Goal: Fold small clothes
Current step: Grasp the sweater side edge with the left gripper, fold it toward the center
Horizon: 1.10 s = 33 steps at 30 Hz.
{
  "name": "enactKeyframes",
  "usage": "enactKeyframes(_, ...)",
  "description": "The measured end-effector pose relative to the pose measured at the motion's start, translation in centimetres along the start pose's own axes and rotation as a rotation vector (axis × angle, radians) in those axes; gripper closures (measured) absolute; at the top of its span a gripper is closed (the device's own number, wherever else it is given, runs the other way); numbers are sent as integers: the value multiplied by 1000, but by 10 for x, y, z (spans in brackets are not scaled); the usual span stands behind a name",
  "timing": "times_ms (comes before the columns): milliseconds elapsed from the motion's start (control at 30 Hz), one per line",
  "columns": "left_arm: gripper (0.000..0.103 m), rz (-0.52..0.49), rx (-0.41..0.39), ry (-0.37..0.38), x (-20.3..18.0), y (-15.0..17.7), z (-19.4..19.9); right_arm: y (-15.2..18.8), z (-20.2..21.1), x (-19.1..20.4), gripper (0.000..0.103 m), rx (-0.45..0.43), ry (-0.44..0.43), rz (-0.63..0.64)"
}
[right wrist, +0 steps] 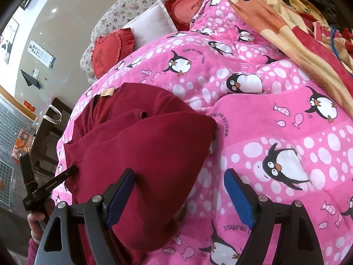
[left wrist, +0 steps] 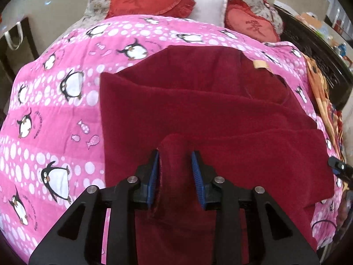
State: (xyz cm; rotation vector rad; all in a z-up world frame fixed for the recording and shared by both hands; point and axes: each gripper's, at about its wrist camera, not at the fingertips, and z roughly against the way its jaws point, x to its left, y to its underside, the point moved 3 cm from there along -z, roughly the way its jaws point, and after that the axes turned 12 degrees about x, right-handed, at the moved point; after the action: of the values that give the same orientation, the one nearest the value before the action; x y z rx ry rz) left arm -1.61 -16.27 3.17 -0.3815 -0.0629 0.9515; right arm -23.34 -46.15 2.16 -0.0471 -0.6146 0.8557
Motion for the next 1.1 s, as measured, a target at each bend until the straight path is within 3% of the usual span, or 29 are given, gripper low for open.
enactKeyframes(33,90,-7,-9,9,-3,0,2,-1,0,-1,22,0,-2,-5)
enactKeyframes(67,91,-14,-13,35,-6,0,6,-1,-1,-2,22,0,-4,-10)
enactKeyframes(200,93,-30,-88,66,-15,-15,33,-6,-1,-5,22,-5,2,-18)
enactKeyframes(300,94,48,-166,139,3,-37,65,-10,2,-1,22,-12,15,-7)
enactKeyframes(400,94,122,-215,92,29,-52,84,-13,9,5,22,-36,14,13)
enactKeyframes(600,94,166,-107,37,50,-37,45,-23,-3,1,19,-17,-1,-23)
enactKeyframes(733,94,176,-55,30,50,-23,20,-33,-22,6,19,22,-79,-27)
enactKeyframes(767,94,179,-49,37,49,-20,18,-37,-28,7,29,32,-90,-26)
enactKeyframes(800,94,177,-43,45,47,-19,17,-39,-28,9,45,27,-93,-16)
enactKeyframes(833,94,170,-42,52,45,-17,18,-43,-26,14,82,18,-96,16)
enactKeyframes(900,94,147,-56,57,40,-17,24,-48,-14,28,93,-32,-18,92)
enactKeyframes(1100,92,131,-48,112,32,-15,26,-58,-5,51,96,-78,226,220)
